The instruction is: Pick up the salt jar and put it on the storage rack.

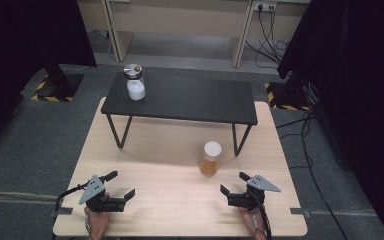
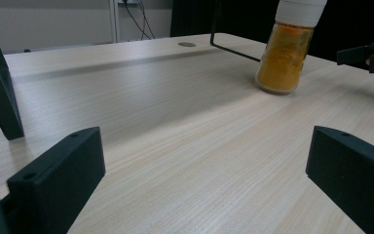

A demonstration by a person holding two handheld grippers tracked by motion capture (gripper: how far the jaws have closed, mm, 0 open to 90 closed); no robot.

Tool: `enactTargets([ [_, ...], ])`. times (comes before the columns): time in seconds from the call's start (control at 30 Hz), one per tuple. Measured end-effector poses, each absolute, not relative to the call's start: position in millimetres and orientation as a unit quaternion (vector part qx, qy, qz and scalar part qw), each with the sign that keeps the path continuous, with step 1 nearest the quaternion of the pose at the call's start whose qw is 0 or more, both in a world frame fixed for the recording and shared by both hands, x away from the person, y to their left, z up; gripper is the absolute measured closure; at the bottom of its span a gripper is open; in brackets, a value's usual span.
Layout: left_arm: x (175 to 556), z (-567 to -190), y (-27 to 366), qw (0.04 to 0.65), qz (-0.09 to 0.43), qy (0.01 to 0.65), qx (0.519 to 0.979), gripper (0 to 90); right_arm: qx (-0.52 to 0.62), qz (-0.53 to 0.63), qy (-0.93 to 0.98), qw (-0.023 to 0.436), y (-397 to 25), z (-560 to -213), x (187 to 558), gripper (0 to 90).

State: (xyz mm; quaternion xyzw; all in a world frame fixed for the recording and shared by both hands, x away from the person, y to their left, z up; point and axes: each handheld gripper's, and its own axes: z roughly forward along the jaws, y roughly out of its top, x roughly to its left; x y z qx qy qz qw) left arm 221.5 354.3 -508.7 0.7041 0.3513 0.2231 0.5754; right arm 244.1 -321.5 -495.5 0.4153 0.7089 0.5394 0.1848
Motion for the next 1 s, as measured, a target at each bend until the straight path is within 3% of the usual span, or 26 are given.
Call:
enactTargets([
  [1.0, 221.7, -509.2, 354.7, 0.577, 0.222, 0.354, 0.702, 0.1, 0.418, 0.544, 0.705, 0.182, -323.4, -496.9, 244.3, 0.5],
])
